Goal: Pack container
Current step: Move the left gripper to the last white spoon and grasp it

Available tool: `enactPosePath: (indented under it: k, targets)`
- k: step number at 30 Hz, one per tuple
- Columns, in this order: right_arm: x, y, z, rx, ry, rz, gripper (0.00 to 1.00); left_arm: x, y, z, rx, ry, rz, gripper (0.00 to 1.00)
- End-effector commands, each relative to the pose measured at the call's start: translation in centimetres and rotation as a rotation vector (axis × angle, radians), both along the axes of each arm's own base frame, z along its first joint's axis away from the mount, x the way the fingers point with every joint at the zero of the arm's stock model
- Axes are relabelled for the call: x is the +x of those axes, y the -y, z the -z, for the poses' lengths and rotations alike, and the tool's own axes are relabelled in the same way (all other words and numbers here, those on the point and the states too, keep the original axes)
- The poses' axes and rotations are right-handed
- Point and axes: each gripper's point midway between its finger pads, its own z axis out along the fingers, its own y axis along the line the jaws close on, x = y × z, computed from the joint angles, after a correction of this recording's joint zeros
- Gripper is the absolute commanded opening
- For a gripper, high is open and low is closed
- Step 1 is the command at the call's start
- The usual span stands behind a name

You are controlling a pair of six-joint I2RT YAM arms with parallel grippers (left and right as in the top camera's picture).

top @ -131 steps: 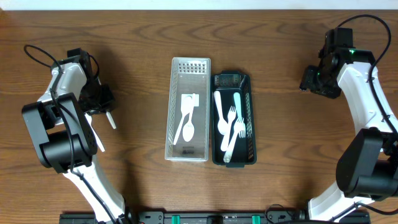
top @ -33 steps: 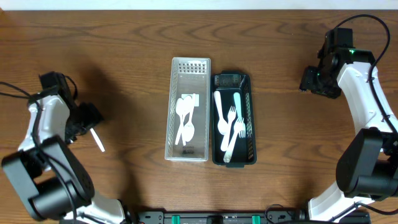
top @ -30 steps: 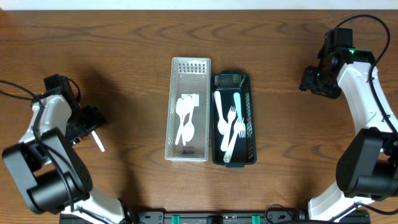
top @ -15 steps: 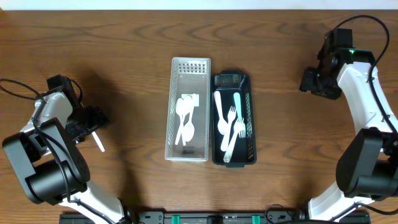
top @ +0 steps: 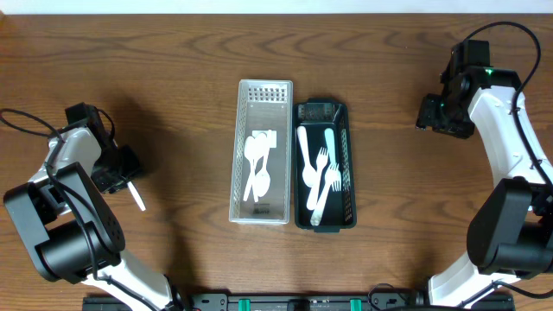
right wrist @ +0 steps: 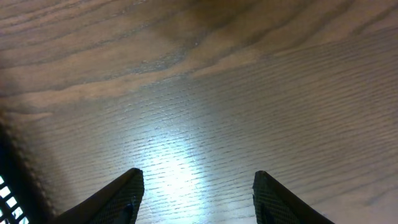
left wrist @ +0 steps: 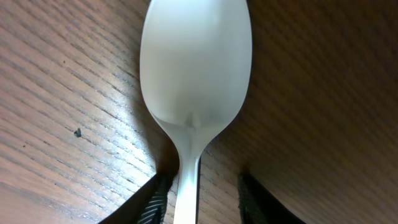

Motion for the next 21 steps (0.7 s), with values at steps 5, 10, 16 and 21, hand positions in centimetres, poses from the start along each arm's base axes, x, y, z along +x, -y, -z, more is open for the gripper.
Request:
enactPosePath:
  k: [5,10,16,21]
  targets:
    - [-0.2,0.4,0.3,-0.008,-0.012,-0.001,0.6,-1.9,-0.1,2.3,0.008,-0.095,-0.001,0.19]
    - [-0.4,0.3,0.3,-0.008,-0.018,-0.001,0.6,-1.9,-0.1,2.3,0.009,-0.095,-0.001,0.12]
    - [-0.4,0.3,0.3,-0.008,-0.017,-0.001,0.6,-1.7,0.2,1.7,0.011,-0.09,0.009,0.06]
    - [-0.2,0.3,0.3,-0.008,-0.012,-0.001,0.6,-0.2,1.1,-1.7,0.035,-0.039,0.057,0.06]
